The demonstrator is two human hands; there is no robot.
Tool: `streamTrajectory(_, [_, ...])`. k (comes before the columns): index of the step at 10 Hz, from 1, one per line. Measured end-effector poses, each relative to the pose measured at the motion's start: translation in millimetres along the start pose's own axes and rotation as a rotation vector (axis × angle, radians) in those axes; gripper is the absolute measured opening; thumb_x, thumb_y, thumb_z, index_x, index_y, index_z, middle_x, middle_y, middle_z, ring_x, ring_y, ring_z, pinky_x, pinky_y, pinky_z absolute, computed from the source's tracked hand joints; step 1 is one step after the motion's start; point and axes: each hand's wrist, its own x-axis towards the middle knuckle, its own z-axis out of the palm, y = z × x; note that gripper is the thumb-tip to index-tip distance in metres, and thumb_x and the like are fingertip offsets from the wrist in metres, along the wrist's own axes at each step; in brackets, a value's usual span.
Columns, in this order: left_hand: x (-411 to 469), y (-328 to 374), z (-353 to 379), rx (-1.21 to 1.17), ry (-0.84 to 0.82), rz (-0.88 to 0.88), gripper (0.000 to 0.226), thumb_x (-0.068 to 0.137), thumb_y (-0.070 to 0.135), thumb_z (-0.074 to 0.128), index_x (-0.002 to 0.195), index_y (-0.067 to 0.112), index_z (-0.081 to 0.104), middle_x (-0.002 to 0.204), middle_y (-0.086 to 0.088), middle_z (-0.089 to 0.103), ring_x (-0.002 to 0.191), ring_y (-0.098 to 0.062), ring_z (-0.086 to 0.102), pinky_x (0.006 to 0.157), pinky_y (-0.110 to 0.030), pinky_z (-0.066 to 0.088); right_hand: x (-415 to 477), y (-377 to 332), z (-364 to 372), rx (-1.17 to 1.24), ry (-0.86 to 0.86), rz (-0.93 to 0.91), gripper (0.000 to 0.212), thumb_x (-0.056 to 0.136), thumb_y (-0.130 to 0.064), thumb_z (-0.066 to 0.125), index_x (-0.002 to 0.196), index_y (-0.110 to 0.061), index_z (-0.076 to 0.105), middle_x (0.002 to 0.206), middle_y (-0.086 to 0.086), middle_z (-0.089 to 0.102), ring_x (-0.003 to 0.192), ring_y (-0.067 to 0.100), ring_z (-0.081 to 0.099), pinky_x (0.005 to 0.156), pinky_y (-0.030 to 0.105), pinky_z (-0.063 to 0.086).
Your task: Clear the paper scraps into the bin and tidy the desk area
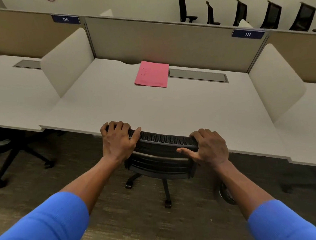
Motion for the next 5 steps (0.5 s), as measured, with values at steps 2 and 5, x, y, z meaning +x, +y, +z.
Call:
streamTrajectory(2, [0, -7, -17, -0.046, -0.186, 0.041, 0.094, 0.092, 0.09, 0.007, 0.13, 0.026, 0.064, 0.139, 0.0, 0.065, 0.139, -0.025, 0.051, 0.126, -0.055, 0.027, -8, -4, -5, 0.001, -0.057, 0.044, 0.08, 0.087, -0.095, 0.03, 0.109, -0.025, 0.063, 0.098, 0.0, 0.067, 0.088, 0.021, 0.061, 0.08, 0.039, 0.05])
streamTrajectory(5, [22, -29, -80, 0.058, -0.331, 0.162, 0.096, 0.089, 0.09, 0.021, 0.144, 0.019, 0.057, 0.157, -0.007, 0.053, 0.15, -0.029, 0.042, 0.127, -0.052, 0.031, -18, -13, -36, 0.138, -0.186, 0.138, 0.091, 0.087, -0.095, 0.018, 0.133, -0.027, 0.057, 0.129, -0.002, 0.06, 0.116, 0.018, 0.055, 0.103, 0.036, 0.048])
